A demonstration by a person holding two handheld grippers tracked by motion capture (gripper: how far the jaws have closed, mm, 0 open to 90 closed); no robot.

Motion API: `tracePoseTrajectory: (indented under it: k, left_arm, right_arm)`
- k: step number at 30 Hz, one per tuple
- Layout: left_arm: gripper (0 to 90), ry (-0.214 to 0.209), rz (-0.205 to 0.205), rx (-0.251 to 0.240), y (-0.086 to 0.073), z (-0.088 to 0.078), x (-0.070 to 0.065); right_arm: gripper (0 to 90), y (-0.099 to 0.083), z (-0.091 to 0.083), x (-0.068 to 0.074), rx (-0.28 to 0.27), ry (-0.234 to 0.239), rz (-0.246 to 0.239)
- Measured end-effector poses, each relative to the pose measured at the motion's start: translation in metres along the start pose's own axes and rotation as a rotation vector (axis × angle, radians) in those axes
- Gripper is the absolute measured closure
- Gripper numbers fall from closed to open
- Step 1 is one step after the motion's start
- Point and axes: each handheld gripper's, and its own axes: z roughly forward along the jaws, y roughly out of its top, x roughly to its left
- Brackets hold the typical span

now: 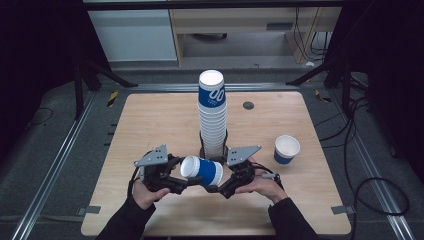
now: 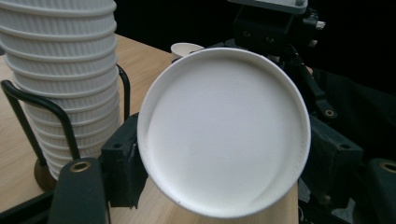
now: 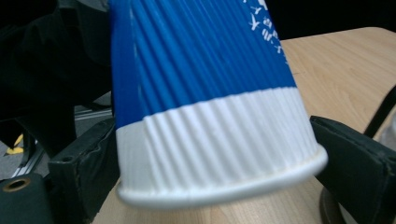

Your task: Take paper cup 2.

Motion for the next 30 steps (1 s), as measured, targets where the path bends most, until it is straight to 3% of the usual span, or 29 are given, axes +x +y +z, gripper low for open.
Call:
tracePoseTrajectory:
  k: [4, 12, 19, 24, 30]
  left_arm:
    - [25.9, -0.004, 0.001, 0.005, -0.001, 0.001, 0.000]
    - [25.5, -0.010, -0.011, 0.005, -0.001, 0.002, 0.002]
    - [18.1, 0.009, 0.007, 0.010, 0.005, -0.010, 0.002]
    - [15.8, 0.027, 0.014, 0.066, 0.003, -0.016, 0.007]
    - [15.2, 0.042, 0.020, 0.156, -0.005, -0.012, 0.013]
  right_arm:
    - [13.7, -0.001, 0.001, 0.001, -0.003, 0.022, -0.002]
    - [16.5, -0.004, 0.000, 0.000, -0.004, 0.028, -0.004]
    - [16.6, -0.002, -0.007, -0.001, 0.003, 0.014, -0.017]
    - [16.5, -0.002, -0.014, -0.003, 0.039, -0.033, -0.045]
    - [16.4, -0.003, -0.017, -0.004, 0.090, -0.070, -0.077]
